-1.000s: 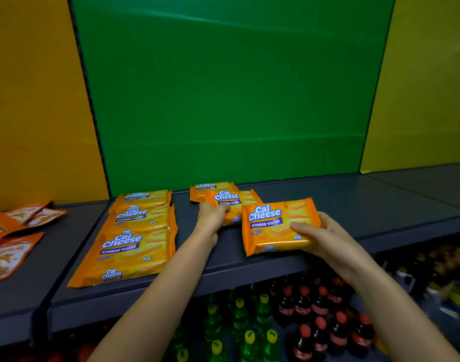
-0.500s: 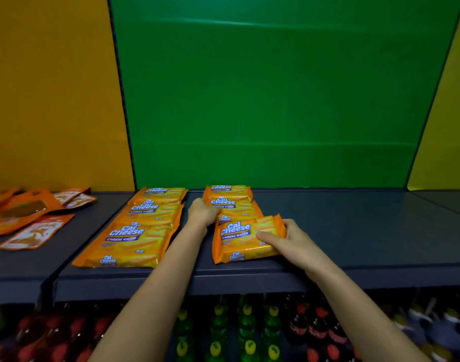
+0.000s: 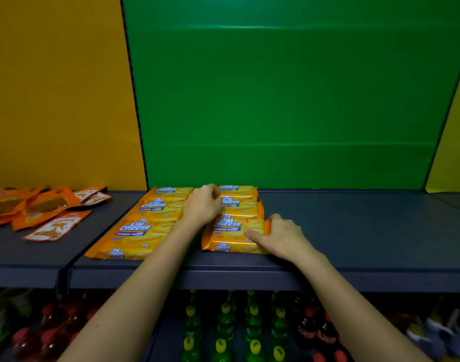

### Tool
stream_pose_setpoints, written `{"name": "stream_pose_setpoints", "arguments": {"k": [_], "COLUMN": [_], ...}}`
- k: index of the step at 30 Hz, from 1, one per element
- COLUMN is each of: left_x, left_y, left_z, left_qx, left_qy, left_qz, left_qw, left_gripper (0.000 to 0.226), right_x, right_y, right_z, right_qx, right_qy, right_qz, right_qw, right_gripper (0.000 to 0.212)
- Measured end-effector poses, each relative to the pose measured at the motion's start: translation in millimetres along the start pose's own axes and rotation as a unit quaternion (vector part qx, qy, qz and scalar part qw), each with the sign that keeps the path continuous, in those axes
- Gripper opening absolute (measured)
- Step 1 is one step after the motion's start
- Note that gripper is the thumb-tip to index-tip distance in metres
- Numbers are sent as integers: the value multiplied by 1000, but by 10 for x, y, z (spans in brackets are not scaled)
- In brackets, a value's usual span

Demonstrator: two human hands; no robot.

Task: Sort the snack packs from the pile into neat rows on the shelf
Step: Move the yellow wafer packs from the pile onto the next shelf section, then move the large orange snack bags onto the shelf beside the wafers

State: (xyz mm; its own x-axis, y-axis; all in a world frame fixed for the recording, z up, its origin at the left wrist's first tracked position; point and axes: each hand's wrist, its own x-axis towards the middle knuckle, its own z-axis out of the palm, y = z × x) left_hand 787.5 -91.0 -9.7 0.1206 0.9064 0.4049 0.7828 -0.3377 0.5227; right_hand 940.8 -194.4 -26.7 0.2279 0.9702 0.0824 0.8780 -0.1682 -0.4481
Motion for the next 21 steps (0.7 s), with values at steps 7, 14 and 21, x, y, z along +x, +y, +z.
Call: {"name": "stream_pose_setpoints", "arguments": {"k": [7,14,21], "left_x": [-299,-990,-1643], "left_y": [-172,-881,-1701], "left_z": [-418,-1084,-1783], "left_qx": [159,183,256], "left_qy": [54,128,137], "left_qz": [68,42,-66], "left_qw": [983,974,955], "left_gripper": [23,16,18], "right_x": [-30,21,-142], "right_y": [-16,-577,-1615], "right_z": [-106,133,555], "right_qx": [-76,40,89], "right_qy": [114,129,82], "right_qz": [-85,-284,-402], "right_qw": [987,949,907], "right_gripper": [58,29,24]}}
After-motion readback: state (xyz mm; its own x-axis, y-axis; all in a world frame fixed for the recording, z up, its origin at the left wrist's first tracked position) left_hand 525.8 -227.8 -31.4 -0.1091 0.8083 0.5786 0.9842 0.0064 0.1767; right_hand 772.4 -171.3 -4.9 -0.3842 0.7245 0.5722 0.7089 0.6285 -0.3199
